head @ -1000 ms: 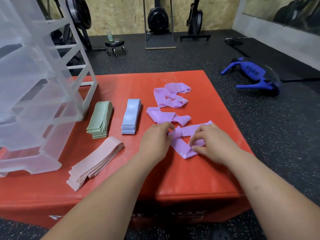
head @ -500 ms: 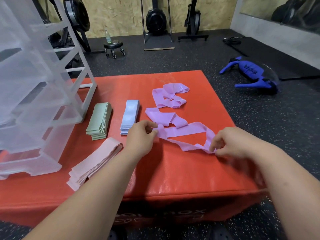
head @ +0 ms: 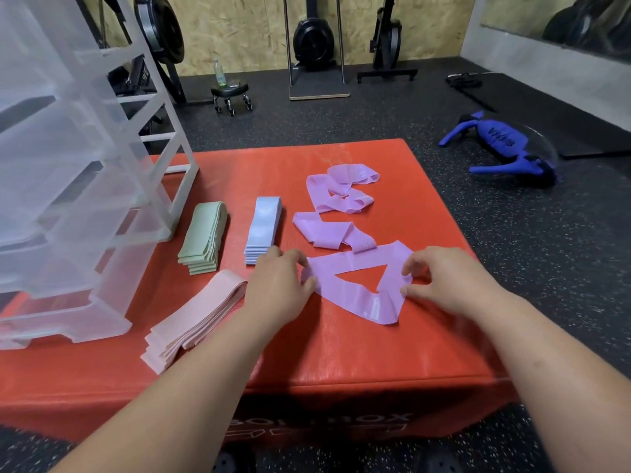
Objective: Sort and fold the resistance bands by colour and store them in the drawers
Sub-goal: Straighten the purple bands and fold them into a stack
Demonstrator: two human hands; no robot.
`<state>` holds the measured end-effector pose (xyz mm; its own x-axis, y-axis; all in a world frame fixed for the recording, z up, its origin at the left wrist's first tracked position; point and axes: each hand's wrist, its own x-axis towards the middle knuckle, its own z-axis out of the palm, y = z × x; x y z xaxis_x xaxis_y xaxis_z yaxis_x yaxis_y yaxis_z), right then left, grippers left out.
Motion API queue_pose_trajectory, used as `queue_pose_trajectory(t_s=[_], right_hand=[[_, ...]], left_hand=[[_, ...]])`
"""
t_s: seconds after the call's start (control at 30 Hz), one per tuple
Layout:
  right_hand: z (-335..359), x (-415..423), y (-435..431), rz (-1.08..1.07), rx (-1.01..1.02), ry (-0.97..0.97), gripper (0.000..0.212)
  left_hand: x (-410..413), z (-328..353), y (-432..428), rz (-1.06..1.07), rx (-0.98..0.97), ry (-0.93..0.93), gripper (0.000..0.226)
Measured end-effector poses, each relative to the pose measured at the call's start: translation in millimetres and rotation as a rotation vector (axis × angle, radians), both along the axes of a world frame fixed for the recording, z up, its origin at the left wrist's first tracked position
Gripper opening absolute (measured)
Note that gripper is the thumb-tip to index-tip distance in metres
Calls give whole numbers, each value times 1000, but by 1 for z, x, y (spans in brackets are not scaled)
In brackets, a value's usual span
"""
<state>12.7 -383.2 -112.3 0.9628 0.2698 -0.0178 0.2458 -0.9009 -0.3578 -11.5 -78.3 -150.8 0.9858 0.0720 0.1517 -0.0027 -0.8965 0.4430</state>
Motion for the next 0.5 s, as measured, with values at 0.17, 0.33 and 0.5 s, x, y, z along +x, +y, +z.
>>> queue_pose_trajectory(t_s=[0.17,0.33,0.5], right_hand=[[9,-6,15,144,169,86,24],[6,-13,26,252,82,168,28],[16,-8,19,155,160,117,29]], left_hand=[[-1,5,-21,-277,69,-107,39],[-4,3,-31,-427,150,6,46],[-1,6,-29,-408,77,-10,44]])
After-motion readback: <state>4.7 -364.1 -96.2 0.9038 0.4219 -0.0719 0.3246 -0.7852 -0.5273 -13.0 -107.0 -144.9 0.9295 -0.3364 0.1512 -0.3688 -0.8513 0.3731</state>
